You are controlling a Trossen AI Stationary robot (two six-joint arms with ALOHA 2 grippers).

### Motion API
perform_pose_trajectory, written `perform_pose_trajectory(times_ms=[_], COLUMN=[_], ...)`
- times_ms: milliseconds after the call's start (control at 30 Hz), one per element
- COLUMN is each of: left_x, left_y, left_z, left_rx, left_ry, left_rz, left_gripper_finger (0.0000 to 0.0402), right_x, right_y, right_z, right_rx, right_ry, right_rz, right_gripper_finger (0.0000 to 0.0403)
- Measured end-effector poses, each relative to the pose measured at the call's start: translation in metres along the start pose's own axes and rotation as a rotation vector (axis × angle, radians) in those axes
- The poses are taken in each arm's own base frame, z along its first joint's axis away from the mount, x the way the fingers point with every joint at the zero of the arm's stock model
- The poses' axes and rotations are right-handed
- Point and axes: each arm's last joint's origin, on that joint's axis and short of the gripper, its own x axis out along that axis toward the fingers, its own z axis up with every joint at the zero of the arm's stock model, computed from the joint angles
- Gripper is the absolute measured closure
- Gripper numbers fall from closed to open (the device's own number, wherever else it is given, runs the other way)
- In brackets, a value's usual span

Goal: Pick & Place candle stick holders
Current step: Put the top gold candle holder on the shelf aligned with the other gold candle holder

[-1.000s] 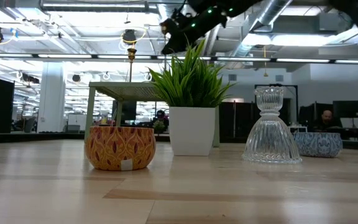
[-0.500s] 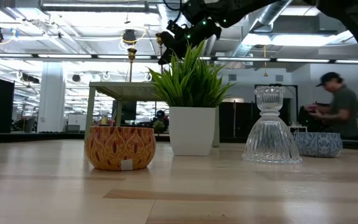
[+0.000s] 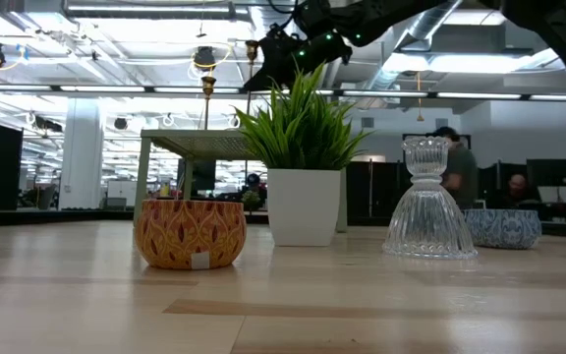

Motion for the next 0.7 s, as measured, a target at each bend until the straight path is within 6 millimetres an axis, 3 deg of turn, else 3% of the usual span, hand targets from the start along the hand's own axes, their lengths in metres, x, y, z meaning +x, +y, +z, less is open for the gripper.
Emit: perform_pose_trajectory(times_ms=[167, 433, 700], left_x=[0.0, 0.0, 0.0], left_y=[0.0, 0.0, 0.0], left_z=[0.0, 0.0, 0.0], left_rx=[0.0, 0.025, 0.033], left_ry=[0.0, -0.002, -0.003], left_rz=[-0.001, -0.001, 0.0], left_gripper_finger=[0.0395, 0.0395, 0.0395], right_x=[-0.004, -0.02, -0.023], right_y=[-0.004, -0.011, -0.015], right_z=[-0.007, -0.017, -0.021], right_rx=[-0.026, -0.034, 0.009], right_ry=[0.003, -0.173, -0.122], right_rz=[-0.003, -0.015, -0.006], right_gripper_finger=[0.0403, 0.0403, 0.0403])
